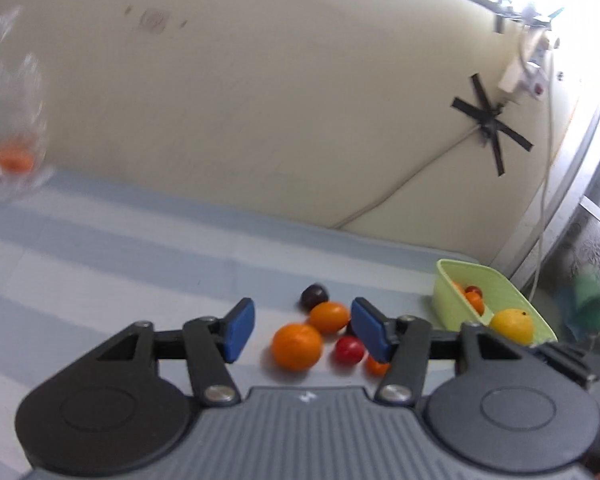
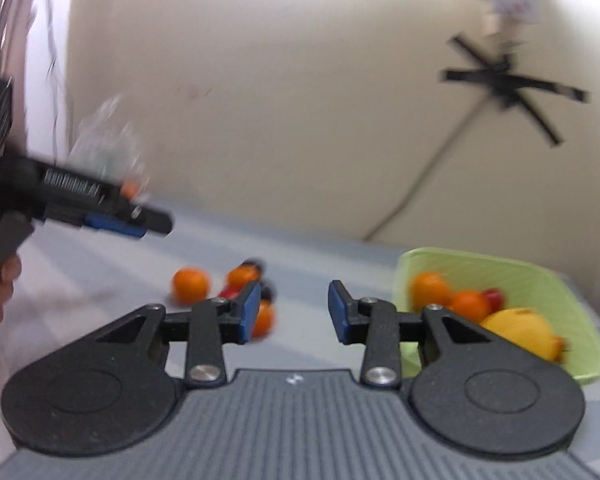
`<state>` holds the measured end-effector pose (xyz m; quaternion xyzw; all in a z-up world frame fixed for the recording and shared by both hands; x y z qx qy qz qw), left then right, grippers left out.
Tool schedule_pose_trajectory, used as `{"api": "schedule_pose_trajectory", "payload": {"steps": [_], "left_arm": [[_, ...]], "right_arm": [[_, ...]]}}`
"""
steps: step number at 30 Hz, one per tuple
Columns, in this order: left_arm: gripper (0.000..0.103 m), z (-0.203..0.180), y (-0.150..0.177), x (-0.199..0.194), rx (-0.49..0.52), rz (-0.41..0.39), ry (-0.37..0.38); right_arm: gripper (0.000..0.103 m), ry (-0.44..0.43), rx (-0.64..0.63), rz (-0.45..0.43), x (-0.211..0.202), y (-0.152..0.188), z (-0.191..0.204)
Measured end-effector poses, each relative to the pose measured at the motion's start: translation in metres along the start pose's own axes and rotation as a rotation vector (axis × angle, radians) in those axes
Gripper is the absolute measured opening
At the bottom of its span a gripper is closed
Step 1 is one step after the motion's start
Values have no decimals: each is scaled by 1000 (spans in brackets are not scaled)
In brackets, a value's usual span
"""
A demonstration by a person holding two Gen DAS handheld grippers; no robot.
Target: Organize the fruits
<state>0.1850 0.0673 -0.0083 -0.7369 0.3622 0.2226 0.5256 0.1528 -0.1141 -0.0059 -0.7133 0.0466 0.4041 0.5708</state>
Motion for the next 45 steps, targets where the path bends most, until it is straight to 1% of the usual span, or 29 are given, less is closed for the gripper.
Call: {"api": "schedule_pose_trajectory", "payload": {"steps": [1, 2, 4, 6, 9, 10, 11, 12, 14, 15, 16, 19, 23, 25, 28, 30, 33, 36, 40, 42, 45], "left_arm": [[65, -1, 2, 4, 0, 6, 3], [74, -2, 3, 9, 9, 10, 1], [87, -4, 4, 19, 31, 13, -13], [86, -8, 6, 34, 54, 30, -42], [79, -3, 12, 46, 50, 61, -51], [74, -1, 12, 51, 42, 71, -56], [66, 1, 13, 55, 31, 83, -58], [61, 3, 15, 60, 17, 97, -56], [46, 4, 15, 60, 17, 90, -67], [41, 3, 16, 59, 17, 92, -52], [37, 1, 17, 59, 11, 97, -29], [37, -2, 24, 49, 5, 93, -31], [37, -19, 48, 31, 13, 105, 26], [37, -34, 57, 27, 35, 118, 57], [37, -66, 73, 25, 89, 141, 111], [37, -92, 83, 27, 140, 157, 148], [37, -124, 95, 33, 211, 185, 180], [37, -148, 109, 44, 254, 218, 198], [39, -157, 115, 48, 293, 179, 156], [39, -158, 118, 47, 307, 154, 139], [39, -162, 121, 47, 342, 131, 92]], "right_arm": [[40, -2, -17, 21, 8, 1, 7], [40, -3, -29, 38, 16, 1, 12], [40, -4, -42, 74, 30, 1, 18], [40, 5, -53, 107, 43, 1, 20], [41, 24, -61, 145, 59, 0, 19], [41, 23, -62, 158, 65, -1, 19], [40, 20, -59, 174, 69, 0, 18], [40, 9, -51, 194, 73, -1, 17], [40, -9, -36, 208, 76, -3, 17], [32, -15, -31, 210, 75, -3, 17], [31, -30, -29, 213, 75, -3, 17], [31, -15, -34, 191, 65, 2, 21], [31, -32, -27, 162, 39, 13, 20], [31, -17, -22, 143, 22, 21, 17], [31, 16, 20, 123, -5, 42, 3], [31, 56, 51, 110, -20, 54, -7], [31, 132, 102, 96, -41, 72, -24], [31, 156, 181, 99, -54, 87, -42], [32, 204, 229, 117, -56, 102, -57], [32, 186, 251, 124, -55, 102, -60], [32, 172, 265, 133, -51, 102, -61]]}}
Point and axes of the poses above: each gripper's, at about its wrist camera, not at the fingertips, and x roughly the way its jaws point, z to its left, y to its underside, the point moved 9 cm from there along x, roughly the way its jaws point, and after that the axes turned 14 degrees about z, right-handed, at the moved point
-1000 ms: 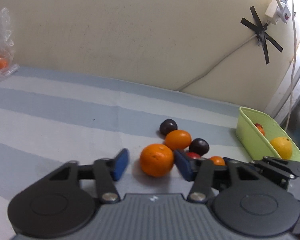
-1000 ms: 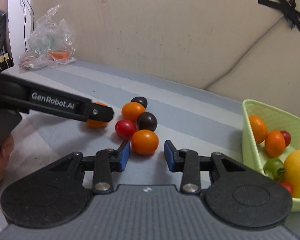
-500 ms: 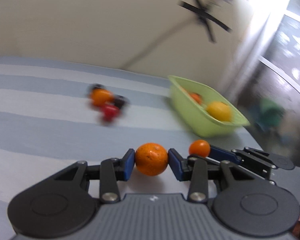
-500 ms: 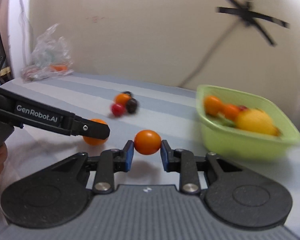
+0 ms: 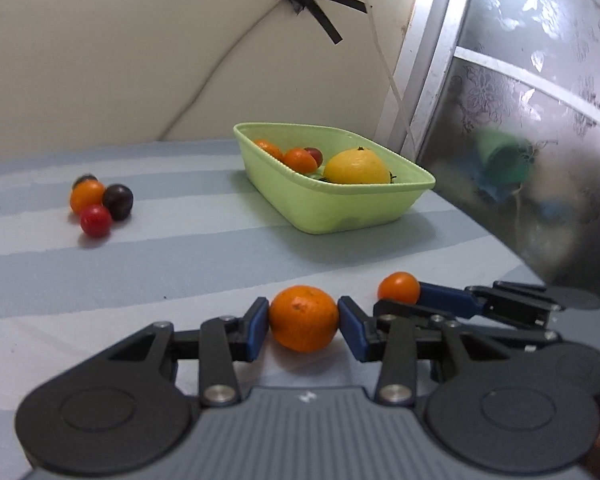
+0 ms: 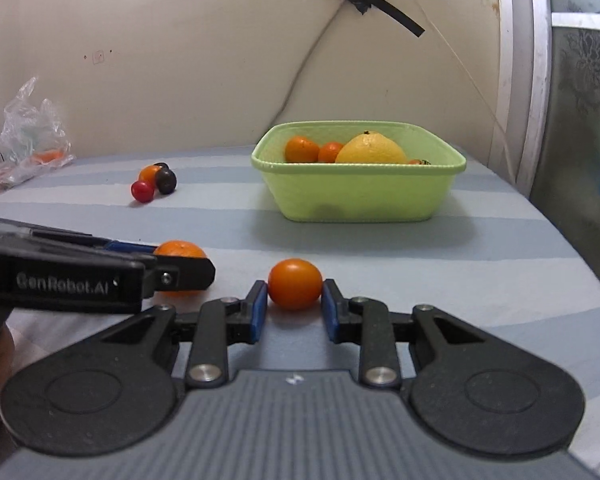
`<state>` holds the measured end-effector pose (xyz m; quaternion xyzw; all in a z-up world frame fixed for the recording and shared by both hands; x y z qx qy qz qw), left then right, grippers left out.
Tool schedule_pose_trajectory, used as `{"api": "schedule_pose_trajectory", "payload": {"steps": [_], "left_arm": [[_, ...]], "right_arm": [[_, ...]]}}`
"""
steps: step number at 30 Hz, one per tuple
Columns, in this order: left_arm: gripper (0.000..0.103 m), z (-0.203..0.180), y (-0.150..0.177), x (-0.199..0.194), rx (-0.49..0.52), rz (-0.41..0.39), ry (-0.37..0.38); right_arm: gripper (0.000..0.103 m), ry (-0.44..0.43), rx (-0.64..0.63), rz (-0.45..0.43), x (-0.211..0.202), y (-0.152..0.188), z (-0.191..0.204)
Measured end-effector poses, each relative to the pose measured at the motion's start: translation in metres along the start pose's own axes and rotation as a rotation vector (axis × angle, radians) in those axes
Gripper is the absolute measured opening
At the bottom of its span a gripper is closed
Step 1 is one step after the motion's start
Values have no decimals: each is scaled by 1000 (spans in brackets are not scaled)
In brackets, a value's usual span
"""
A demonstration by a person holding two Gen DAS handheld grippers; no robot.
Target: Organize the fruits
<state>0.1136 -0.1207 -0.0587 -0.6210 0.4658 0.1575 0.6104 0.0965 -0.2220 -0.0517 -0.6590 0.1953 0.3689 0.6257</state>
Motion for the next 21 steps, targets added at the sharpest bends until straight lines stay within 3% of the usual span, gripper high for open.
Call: {"api": "schedule_pose_trajectory", "payload": {"steps": [21], "left_arm": [[43, 1, 0, 0, 5, 3, -6]], "right_arm": [[32, 6, 8, -2, -2, 2, -4]]}}
Point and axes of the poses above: each gripper's, at about its wrist camera, not at the fingertips, and x roughly the way its jaws point, z to its left, y to its underside, the point moved 9 cm from there along x, roughly the way its jaws point, and after that the axes turned 14 degrees about z, right-handed, at the moved point
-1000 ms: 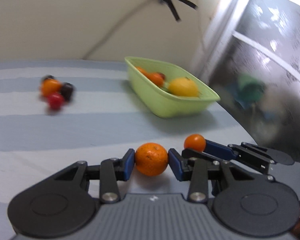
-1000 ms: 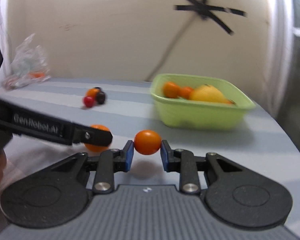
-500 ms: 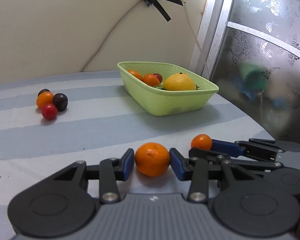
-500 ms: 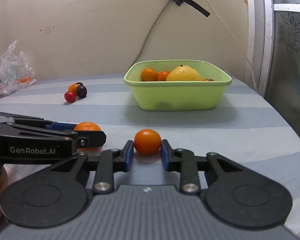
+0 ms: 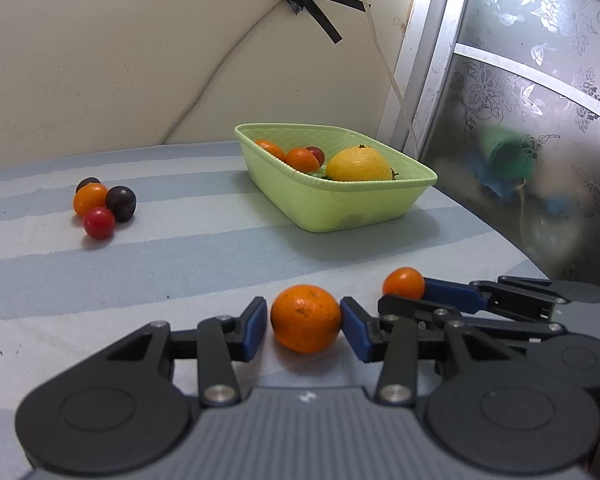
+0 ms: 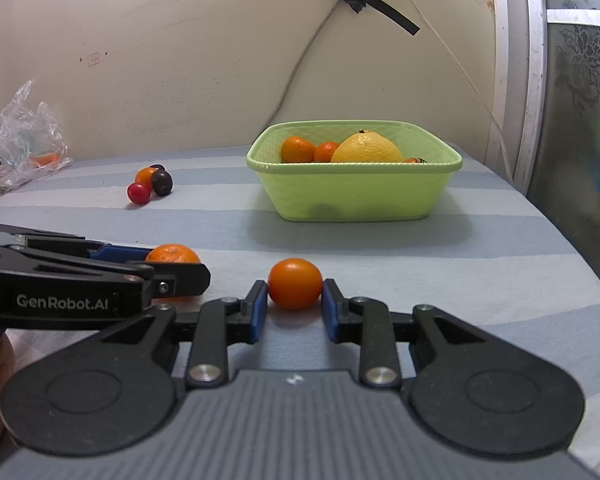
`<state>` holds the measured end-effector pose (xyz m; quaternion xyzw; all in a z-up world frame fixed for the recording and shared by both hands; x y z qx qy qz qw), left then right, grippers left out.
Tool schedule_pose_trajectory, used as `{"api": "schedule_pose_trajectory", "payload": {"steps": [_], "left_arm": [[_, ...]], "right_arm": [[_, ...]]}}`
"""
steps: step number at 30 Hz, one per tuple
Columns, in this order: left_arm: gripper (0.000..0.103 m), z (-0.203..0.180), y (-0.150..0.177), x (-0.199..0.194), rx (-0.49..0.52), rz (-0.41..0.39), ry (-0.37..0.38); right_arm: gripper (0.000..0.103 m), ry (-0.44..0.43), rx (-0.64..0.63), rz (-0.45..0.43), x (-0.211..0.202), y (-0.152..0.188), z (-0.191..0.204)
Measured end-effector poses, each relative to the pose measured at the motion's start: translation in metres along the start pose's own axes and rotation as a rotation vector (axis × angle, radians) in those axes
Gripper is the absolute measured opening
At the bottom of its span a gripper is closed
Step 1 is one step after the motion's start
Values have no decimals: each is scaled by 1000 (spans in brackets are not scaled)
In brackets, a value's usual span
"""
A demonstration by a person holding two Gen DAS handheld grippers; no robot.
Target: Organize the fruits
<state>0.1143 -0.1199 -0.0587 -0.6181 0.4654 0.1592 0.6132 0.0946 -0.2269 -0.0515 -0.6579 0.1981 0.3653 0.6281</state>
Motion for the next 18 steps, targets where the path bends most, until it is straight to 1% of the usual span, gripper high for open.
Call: {"api": "schedule_pose_trajectory", "payload": {"steps": [2, 3, 7, 15, 18], "left_arm": [[48, -1, 0, -1, 1, -1, 2], [48, -1, 0, -1, 2, -2, -1], [49, -1, 0, 0, 5, -2, -7], [49, -2, 1, 0, 15, 1, -16], [46, -4, 1, 1, 26, 2, -24]], "right_arm": [[32, 14, 8, -3, -1, 0, -2], [32, 22, 18, -6, -1, 0, -4], [33, 34, 47, -9, -2, 0, -10], [34, 36, 34, -3, -2, 0, -10], [33, 38, 36, -4, -2, 0, -10]]}}
Point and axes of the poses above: each gripper's, at about its wrist camera, not at the fingertips, and x roughly the way its jaws point, z to its left, y to its underside, the point moved 9 cm from there along x, roughly the way its jaws point, and after that the axes turned 14 degrees about z, right-handed, at the moved point
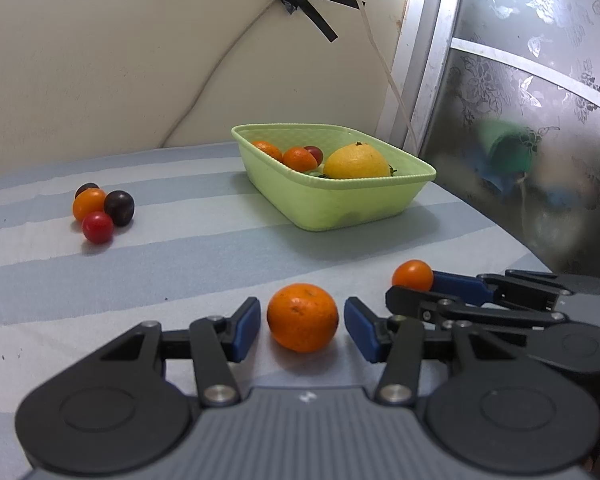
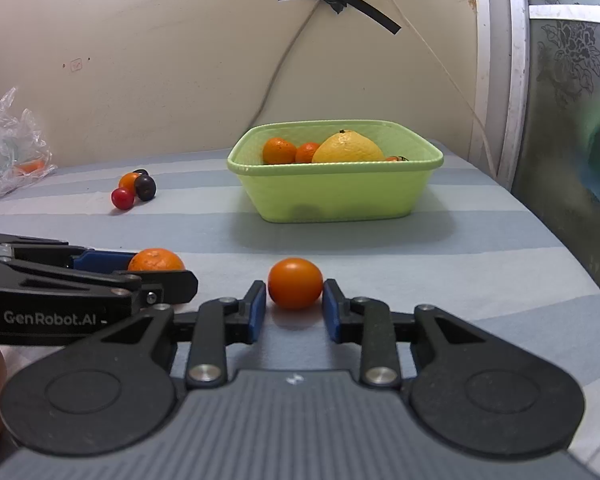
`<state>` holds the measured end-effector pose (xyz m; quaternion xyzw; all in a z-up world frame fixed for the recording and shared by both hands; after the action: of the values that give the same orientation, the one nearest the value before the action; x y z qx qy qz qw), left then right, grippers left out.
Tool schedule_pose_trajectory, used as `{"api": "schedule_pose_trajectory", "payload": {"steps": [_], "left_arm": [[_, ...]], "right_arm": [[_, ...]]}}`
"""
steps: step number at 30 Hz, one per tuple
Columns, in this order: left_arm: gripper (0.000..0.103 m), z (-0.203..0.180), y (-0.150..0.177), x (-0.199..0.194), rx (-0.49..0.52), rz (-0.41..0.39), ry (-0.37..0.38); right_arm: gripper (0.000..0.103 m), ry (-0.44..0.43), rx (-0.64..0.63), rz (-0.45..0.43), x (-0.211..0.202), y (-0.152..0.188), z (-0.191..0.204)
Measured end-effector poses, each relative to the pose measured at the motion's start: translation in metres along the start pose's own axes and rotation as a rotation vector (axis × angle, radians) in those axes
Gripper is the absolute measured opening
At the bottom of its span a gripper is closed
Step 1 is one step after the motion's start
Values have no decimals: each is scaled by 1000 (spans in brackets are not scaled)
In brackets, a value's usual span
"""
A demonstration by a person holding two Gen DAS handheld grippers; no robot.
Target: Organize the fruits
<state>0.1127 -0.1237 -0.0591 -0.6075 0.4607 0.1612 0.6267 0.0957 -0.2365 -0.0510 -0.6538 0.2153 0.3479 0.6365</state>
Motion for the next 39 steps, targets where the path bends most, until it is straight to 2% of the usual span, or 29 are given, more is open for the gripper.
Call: {"api": "schedule_pose_trajectory", "payload": {"steps": [2, 5, 7, 9, 12, 16, 18, 22, 24, 26, 28, 31, 35, 37, 39], "left_arm": [[37, -1, 0, 0, 8, 0, 3], [37, 2, -1, 0, -10, 6, 40], [37, 5, -6, 0, -38, 15, 97], [37, 7, -19, -3, -55, 6, 140], [37, 6, -56, -10, -44, -42, 160], [38, 3, -105, 0, -40, -68, 152], [38, 5, -123, 18, -53, -56, 123], [37, 7, -134, 49, -88, -4, 117], [40, 6, -136, 58, -82, -2, 93], [48, 4, -137, 62, -77, -4, 82], [49, 4, -138, 63, -73, -12, 77], [49, 11, -141, 51, -88, -41, 88], [49, 37, -137, 4, -145, -138, 95], [49, 60, -126, -22, -182, -181, 64], [49, 87, -109, -44, -219, -206, 3]], "right_arm": [[32, 1, 3, -1, 0, 0, 0], [31, -5, 15, -19, -4, -1, -1], [31, -26, 31, -47, -8, -2, -4], [31, -43, 42, -77, -13, -7, -7], [32, -13, 48, -150, -20, -30, -20], [32, -4, 83, -211, -16, -71, -46], [32, 34, 85, -216, -5, -88, -59], [32, 86, 88, -191, 17, -101, -74], [33, 108, 84, -189, 25, -99, -78], [33, 103, 81, -179, 30, -93, -77], [33, 101, 62, -187, 28, -93, -73], [33, 124, 53, -230, 20, -93, -72], [33, 112, 112, -301, 4, -94, -79], [33, 88, 135, -322, -4, -93, -78], [33, 40, 138, -330, -12, -92, -70]]}}
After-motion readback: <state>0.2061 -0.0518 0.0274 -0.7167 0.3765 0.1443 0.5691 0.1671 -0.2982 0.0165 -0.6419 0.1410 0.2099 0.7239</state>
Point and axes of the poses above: each gripper's, at about its wrist camera, not at the fingertips, and x roughly the way its jaws point, z to its left, y to its underside, the point moved 9 cm from there along x, roughly the way its jaws point, and after that the axes turned 14 degrees about z, right-handed, at the moved point
